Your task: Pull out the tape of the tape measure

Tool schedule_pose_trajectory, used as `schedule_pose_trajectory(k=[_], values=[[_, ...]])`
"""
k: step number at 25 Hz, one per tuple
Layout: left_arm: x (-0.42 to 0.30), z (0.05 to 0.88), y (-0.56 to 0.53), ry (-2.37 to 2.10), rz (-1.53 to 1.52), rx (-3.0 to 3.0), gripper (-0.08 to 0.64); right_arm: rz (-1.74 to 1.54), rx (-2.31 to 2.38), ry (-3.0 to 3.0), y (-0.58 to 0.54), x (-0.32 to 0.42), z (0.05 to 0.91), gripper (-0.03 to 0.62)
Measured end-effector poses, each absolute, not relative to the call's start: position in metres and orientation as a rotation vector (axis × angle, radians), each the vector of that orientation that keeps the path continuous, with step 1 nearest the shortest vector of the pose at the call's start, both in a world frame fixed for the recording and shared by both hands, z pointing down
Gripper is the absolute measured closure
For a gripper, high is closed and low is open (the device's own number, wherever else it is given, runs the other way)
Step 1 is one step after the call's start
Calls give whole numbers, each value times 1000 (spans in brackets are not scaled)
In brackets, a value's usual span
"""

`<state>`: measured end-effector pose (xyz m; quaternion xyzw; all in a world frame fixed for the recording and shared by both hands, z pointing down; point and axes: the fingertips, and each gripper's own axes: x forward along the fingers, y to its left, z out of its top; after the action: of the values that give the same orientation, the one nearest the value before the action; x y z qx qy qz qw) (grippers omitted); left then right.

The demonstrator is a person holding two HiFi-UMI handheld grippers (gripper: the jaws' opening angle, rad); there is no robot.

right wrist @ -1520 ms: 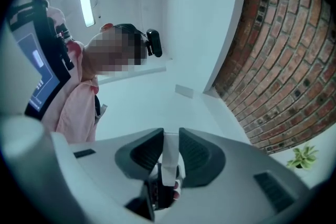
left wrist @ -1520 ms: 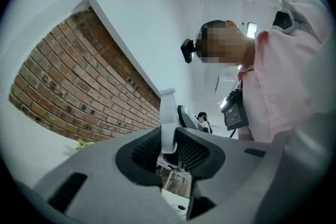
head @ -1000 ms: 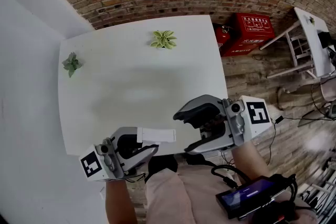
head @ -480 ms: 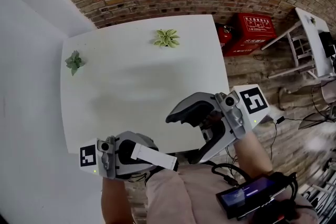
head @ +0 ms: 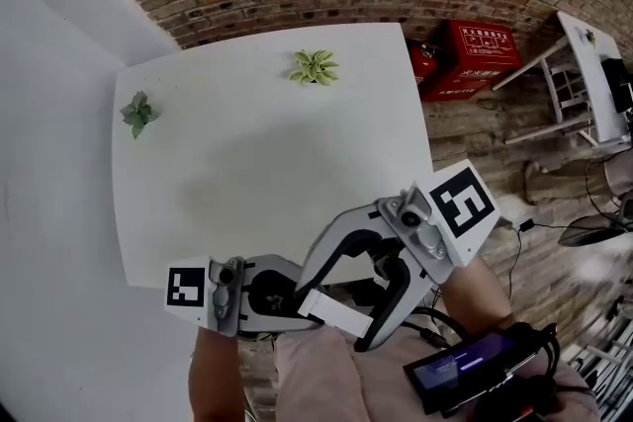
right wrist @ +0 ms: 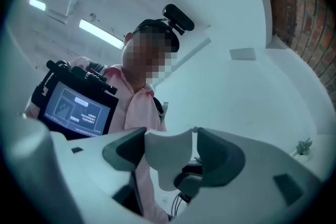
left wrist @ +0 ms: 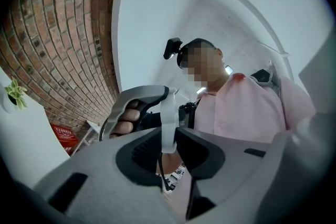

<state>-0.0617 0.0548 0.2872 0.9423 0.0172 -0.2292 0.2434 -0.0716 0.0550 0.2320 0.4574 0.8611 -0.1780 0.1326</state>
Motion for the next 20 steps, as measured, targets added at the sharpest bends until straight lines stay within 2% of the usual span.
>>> schedule_pose_trajectory(k=[4,5,7,9,16,20], values=[[-73,289,37,-118,-664,2584,451,-525,1198,2530,44,-76,233,301],[-78,294,29,-205,-652,2591,440,-542,1143,2537,36,-76,234,307],[-88,307,13,-391,-595,2598,368,-589,1012,2542,17,-74,234,309],[-101,324,0,-592,-531,2609,368,-632,845,2583,-5,-76,241,310],[-132,342,-40,-1492,-57,2695,350,-833,-13,2691,-83,-94,276,311],[-115,326,-46,-1682,145,2822,331,-806,-264,2627,-87,-90,279,311]])
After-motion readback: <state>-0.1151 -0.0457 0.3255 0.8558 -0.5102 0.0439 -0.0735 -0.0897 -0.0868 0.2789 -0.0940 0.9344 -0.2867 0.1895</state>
